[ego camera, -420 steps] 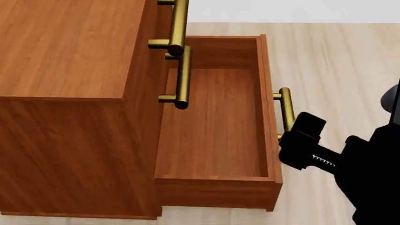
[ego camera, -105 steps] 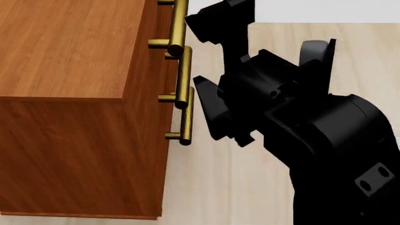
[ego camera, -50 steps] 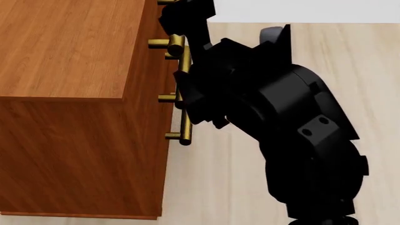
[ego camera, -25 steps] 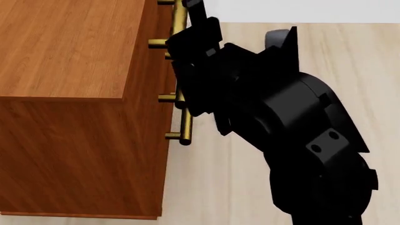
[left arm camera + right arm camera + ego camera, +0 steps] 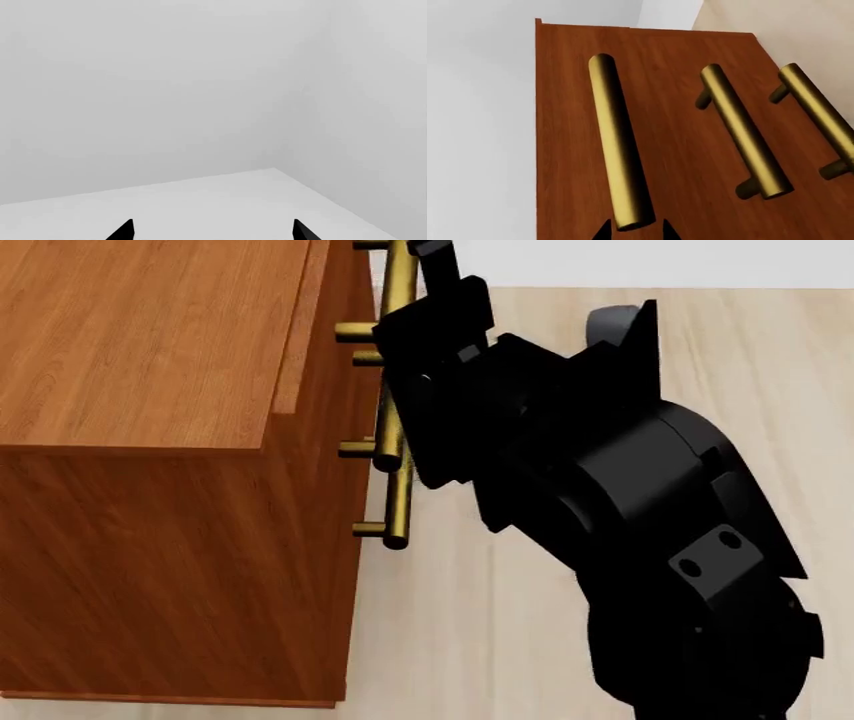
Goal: Close the bottom drawer of the cabinet and open the top drawer.
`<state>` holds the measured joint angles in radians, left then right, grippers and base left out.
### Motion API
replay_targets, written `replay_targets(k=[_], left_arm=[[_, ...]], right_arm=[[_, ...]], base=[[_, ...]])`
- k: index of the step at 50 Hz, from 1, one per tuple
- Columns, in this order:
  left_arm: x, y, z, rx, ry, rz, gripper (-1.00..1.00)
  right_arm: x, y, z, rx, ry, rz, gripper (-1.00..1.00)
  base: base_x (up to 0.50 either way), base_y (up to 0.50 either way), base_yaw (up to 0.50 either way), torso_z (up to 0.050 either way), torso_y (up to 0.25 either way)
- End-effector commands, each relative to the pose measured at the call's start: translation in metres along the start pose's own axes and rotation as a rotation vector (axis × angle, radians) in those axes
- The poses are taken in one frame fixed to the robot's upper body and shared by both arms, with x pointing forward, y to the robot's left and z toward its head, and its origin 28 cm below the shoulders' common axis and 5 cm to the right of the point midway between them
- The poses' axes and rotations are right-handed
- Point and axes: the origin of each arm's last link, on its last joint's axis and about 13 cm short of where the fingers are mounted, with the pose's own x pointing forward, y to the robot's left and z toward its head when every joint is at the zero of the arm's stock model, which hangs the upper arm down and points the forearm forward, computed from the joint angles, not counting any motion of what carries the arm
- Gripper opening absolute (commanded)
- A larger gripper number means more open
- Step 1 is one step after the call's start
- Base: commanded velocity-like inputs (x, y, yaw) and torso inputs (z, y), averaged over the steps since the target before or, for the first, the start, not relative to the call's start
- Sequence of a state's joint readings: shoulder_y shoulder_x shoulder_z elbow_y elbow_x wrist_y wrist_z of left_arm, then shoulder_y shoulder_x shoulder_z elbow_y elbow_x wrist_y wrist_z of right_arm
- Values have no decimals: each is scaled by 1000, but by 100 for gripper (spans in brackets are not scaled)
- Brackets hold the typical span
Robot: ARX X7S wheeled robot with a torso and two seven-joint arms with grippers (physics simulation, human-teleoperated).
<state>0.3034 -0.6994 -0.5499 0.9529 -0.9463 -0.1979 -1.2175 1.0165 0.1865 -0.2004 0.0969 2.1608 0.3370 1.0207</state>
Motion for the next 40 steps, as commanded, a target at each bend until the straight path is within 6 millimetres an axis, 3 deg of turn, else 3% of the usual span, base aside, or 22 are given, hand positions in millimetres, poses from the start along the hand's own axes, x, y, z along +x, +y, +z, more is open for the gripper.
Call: replay_targets(k=[1, 9, 11, 17, 21, 25, 30, 35, 40], left_arm=[[-1, 0, 0, 5, -3, -4, 100], [2, -3, 4, 5, 3, -1, 100], [-1, 1, -5, 6, 1, -4, 100], [2, -3, 4, 7, 1, -3, 100], [-1, 2, -6, 9, 0, -3, 100], [1, -3, 4, 7, 0, -3, 100], [-2, 2, -6, 8, 0, -2, 100], [1, -3, 5, 7, -1, -3, 100], [-2, 2, -5, 8, -1, -2, 100]], right_arm=[[-9, 3, 3, -31, -11, 36, -100], [-18, 8, 11, -30, -29, 45, -100], [-21, 9, 13, -26, -34, 50, -100], [-29, 14, 17, -2, -15, 73, -100], [-34, 15, 21, -7, -28, 71, -100], [-38, 17, 23, -2, -37, 82, -100], [-42, 18, 26, 1, -45, 87, -100], [-45, 18, 30, 8, -61, 88, -100], [-48, 17, 30, 9, -68, 90, -100]], base=[[0, 0, 0, 0, 0], [0, 0, 0, 0, 3], [0, 0, 0, 0, 5], [0, 0, 0, 3, 4], [0, 0, 0, 0, 5], [0, 0, 0, 0, 3], [0, 0, 0, 2, 6], [0, 0, 0, 2, 4], [0, 0, 0, 2, 7]])
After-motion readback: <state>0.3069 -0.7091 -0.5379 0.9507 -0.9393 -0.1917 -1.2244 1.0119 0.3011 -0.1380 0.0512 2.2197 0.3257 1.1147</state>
